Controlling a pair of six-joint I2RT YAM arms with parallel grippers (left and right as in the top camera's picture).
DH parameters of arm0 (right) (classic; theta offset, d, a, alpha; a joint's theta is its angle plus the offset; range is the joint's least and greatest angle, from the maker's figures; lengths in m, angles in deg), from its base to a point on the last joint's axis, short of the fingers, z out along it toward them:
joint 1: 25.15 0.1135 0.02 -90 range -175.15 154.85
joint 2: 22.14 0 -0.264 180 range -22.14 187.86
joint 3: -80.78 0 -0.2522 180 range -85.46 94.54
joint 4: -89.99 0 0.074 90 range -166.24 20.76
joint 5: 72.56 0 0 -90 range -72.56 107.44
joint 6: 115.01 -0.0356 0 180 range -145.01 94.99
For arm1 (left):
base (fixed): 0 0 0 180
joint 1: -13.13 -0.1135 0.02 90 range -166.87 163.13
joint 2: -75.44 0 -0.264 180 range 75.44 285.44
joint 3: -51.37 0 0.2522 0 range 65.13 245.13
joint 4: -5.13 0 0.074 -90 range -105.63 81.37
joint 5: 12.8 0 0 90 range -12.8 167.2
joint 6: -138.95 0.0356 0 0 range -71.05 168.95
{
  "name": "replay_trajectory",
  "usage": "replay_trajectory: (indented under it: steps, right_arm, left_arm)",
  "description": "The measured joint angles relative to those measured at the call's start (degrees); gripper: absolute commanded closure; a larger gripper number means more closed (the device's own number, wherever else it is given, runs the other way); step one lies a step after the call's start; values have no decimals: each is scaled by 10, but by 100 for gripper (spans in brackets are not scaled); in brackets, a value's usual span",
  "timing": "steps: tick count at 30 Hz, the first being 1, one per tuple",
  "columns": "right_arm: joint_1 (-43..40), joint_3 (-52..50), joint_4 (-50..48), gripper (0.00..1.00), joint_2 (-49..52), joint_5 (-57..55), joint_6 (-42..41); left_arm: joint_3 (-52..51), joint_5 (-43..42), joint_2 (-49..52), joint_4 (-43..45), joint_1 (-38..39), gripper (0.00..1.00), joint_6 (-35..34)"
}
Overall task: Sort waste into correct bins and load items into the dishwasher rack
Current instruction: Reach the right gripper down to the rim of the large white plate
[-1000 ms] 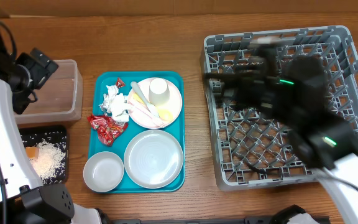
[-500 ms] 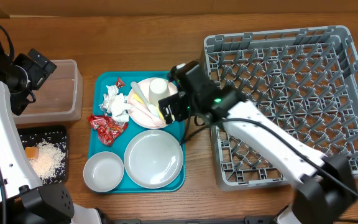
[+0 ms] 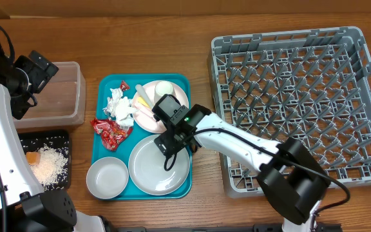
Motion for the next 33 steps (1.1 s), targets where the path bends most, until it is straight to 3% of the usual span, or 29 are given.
replay_trajectory:
  steps: [10, 14, 24, 33]
  right_arm:
    - [0, 0, 8, 39, 26, 7, 2]
    - [0, 0, 9, 44, 40, 18, 4]
    - [-1, 0, 12, 96, 42, 26, 6]
    - [-2, 2, 14, 96, 42, 40, 1]
  left_arm:
    - [0, 0, 0, 0, 0, 0, 0]
    - [0, 0, 0, 0, 0, 0, 0]
    - [0, 0, 0, 0, 0, 0, 0]
    - [0, 0, 0, 0, 0, 0, 0]
